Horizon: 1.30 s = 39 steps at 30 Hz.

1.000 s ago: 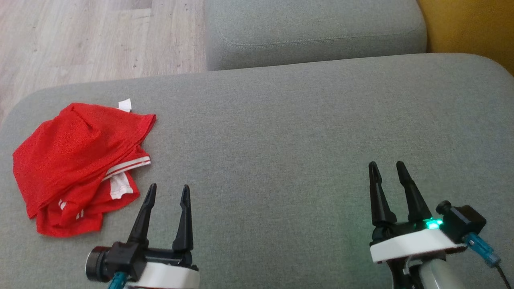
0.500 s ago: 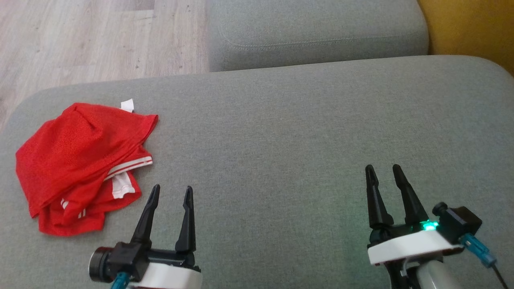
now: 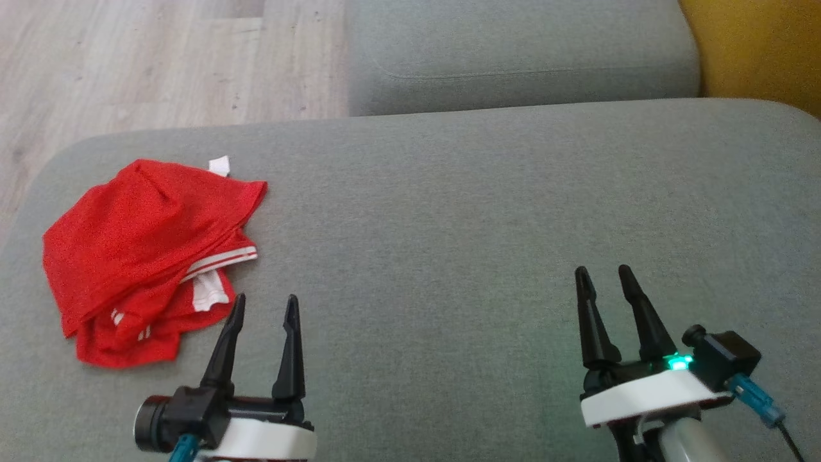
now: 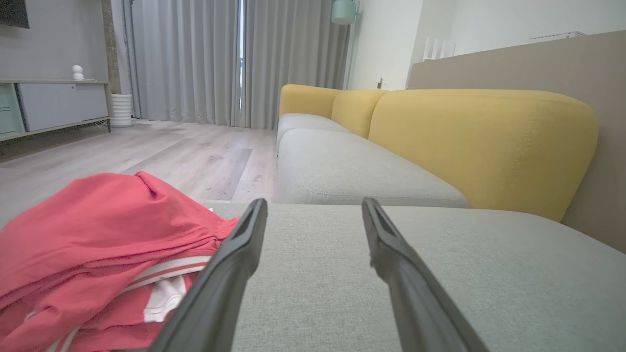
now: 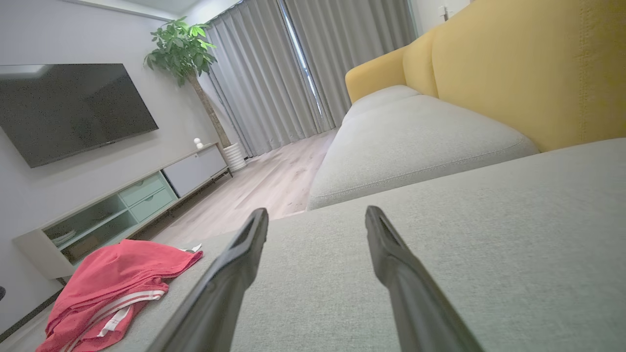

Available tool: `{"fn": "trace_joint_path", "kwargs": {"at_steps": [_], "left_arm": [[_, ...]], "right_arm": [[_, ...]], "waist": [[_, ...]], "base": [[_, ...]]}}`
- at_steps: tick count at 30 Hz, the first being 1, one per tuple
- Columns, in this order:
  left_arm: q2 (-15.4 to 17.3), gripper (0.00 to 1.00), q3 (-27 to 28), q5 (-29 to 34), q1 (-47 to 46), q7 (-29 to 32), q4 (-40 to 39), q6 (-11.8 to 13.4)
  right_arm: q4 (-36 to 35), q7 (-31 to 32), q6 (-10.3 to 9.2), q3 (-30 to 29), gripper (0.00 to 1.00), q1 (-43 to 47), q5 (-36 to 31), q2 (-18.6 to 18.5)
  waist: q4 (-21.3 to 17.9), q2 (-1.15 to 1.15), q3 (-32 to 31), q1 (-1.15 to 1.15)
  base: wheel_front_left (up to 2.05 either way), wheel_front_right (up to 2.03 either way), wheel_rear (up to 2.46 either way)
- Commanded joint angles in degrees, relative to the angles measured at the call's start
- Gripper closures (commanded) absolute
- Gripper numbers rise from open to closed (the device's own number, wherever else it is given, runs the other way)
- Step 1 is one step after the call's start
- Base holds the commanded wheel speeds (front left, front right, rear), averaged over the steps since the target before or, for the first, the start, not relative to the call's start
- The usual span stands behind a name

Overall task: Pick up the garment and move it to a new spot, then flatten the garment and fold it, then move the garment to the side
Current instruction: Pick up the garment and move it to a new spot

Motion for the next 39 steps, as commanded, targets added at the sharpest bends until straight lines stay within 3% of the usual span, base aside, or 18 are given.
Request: {"fn": "trace_joint_path", "kwargs": {"at_steps": [1,27,39], "left_arm": [[-0.17,0.0,2.48,0.03,-2.11,-0.69,-2.02,0.45],[-0.17,0.0,7.67,2.37,0.71,-0.69,-2.11,-0.18],[-0.17,0.0,9.55,2.88,1.07,-0.69,-2.81,-0.51]], "right_arm": [[-1.79,-0.68,0.44,2.19,0.0,-1.96,-0.21,-0.4],[-1.6,-0.68,0.44,7.19,0.0,0.36,2.07,-0.4],[-1.69,-0.68,0.44,8.42,0.0,0.62,2.56,-0.4]], "waist": [[1.4,0.0,-0.22,0.0],[18.61,0.0,-2.67,0.0],[20.07,0.0,-2.32,0.0]], "base": [[0.0,0.0,0.0],[0.0,0.0,0.0],[0.0,0.0,0.0]]}}
